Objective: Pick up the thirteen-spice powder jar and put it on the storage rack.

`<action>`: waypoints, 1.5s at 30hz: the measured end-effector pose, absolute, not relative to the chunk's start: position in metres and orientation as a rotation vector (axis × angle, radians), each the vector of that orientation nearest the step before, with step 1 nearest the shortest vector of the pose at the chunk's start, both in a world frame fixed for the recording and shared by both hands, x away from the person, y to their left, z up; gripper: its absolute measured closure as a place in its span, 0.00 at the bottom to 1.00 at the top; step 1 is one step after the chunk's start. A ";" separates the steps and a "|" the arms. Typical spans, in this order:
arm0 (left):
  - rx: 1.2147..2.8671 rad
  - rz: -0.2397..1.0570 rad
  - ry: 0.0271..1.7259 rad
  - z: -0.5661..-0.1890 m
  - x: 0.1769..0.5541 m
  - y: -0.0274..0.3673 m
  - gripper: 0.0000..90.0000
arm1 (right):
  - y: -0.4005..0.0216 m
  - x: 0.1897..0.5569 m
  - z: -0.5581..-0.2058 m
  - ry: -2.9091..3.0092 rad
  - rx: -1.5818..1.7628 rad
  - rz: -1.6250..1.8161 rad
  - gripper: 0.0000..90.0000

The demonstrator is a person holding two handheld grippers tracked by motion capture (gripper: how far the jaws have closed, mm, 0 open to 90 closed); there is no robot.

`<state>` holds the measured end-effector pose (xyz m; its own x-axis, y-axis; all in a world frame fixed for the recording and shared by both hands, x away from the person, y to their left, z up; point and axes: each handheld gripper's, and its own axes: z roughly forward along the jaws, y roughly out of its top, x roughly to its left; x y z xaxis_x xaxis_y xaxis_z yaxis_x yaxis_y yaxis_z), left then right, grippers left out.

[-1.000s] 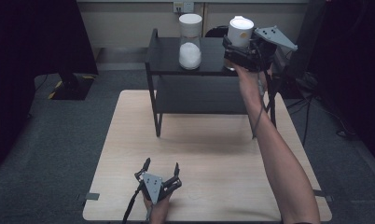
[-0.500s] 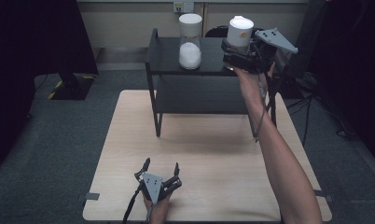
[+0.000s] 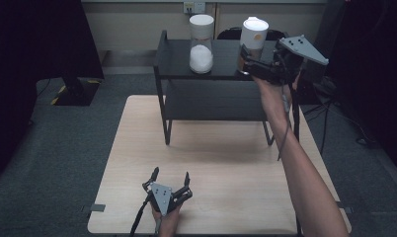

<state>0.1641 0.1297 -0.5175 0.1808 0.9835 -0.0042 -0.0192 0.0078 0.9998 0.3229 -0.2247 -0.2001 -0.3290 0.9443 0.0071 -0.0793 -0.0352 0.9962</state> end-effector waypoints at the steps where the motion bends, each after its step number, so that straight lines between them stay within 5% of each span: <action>1: 1.273 1.075 1.058 -0.517 0.164 0.131 0.01 | -0.225 0.322 -0.201 1.374 0.983 1.506 0.00; 45: 1.268 1.081 1.066 -0.518 0.164 0.129 0.00 | -0.255 0.245 -0.305 1.386 0.953 1.499 0.00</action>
